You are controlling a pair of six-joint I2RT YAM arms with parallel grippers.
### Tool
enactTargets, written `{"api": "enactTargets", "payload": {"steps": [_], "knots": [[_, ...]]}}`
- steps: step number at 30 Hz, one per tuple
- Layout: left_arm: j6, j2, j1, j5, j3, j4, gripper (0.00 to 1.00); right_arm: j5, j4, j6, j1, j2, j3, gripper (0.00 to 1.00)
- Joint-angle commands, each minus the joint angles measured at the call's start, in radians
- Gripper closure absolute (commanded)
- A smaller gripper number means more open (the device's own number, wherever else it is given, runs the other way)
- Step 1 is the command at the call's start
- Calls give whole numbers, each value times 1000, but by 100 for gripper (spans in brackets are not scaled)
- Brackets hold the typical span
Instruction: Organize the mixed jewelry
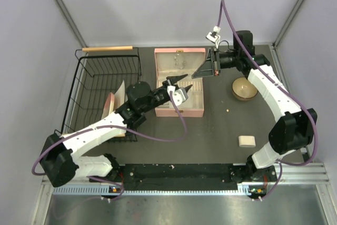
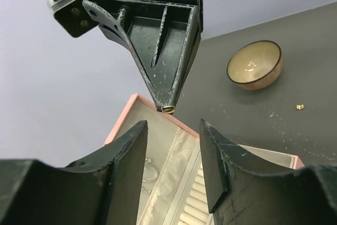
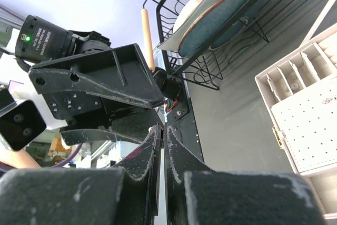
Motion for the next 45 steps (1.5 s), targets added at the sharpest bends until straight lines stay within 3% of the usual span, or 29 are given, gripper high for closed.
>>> {"api": "enactTargets", "payload": {"steps": [1,10,21,45], "knots": [[5,-74,-2,-20,-12,101,51,-54,89,67,2,-58,3,98],[8,-126,-2,-37,96,-40,48,-58,199,203,3,-69,74,98],[36,-131,-2,7,149,-60,47,-57,360,394,28,-57,186,97],[50,-135,-5,-8,139,37,57,-18,387,409,81,-61,145,95]]}}
